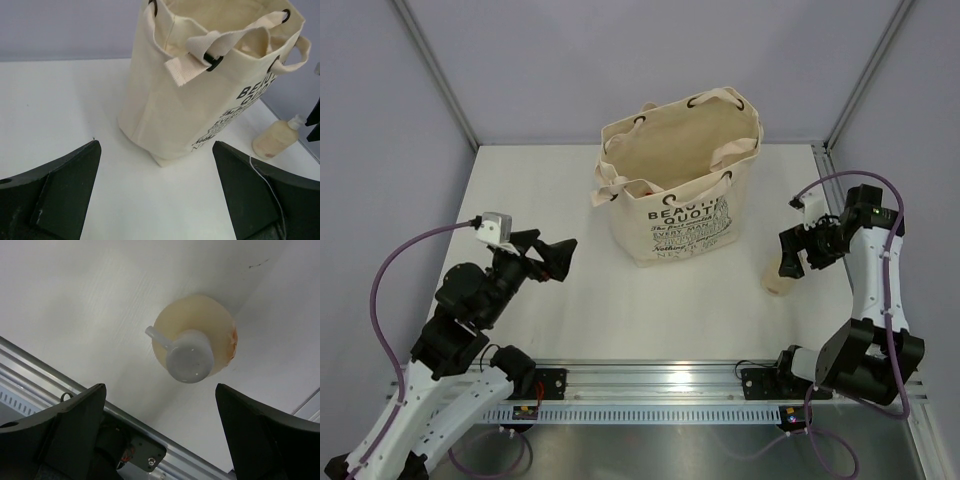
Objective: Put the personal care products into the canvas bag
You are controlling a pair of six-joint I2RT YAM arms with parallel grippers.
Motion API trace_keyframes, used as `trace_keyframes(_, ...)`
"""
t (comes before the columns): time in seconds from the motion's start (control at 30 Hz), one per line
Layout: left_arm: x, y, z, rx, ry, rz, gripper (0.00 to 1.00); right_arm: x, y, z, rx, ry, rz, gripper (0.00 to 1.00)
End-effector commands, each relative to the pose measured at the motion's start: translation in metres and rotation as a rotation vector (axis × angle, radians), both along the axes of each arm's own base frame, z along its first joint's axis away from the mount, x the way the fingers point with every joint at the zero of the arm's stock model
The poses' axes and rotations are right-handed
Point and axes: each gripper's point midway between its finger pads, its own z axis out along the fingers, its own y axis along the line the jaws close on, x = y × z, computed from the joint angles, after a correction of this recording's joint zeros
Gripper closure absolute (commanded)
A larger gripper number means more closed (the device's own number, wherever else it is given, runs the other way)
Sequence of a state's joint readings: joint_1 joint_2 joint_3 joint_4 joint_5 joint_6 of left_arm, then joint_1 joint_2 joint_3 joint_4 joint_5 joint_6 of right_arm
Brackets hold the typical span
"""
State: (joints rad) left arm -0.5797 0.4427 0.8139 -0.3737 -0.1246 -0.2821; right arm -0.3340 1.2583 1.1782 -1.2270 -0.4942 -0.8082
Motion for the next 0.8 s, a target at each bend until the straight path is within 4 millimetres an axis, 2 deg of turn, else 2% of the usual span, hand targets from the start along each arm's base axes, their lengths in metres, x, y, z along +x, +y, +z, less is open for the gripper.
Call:
trace_keyframes(0.0,0.004,0.006,0.001,-0.058,0.004,0.051,0.01,0.028,-0.017,-0.003,-0.067,-0.058,-0.037,0.01)
trace_keyframes(0.13,0.007,0.003,-0.005,-0.044,0.019,0.044,0.01,0.041,-0.032,-0.024,-0.109,0.015,-0.131,0.00)
trace_keyframes(0.27,0.011,-0.003,-0.011,-0.045,0.032,0.034,0.01,0.054,-0.031,-0.046,-0.095,0.020,-0.172,0.01)
trace_keyframes(0.4,0.016,-0.008,-0.019,-0.052,0.050,0.027,0.01,0.064,-0.021,-0.054,-0.055,0.019,-0.202,0.00)
trace_keyframes(0.47,0.019,-0.011,-0.021,-0.056,0.056,0.024,0.01,0.066,-0.009,-0.060,-0.034,0.026,-0.165,0.01)
trace_keyframes(0.67,0.024,-0.019,-0.023,-0.056,0.075,0.008,0.01,0.070,-0.008,-0.086,-0.058,0.084,-0.157,0.01)
trace_keyframes(0.77,0.026,-0.021,-0.023,-0.056,0.082,0.005,0.01,0.071,-0.004,-0.089,-0.057,0.075,-0.126,0.01)
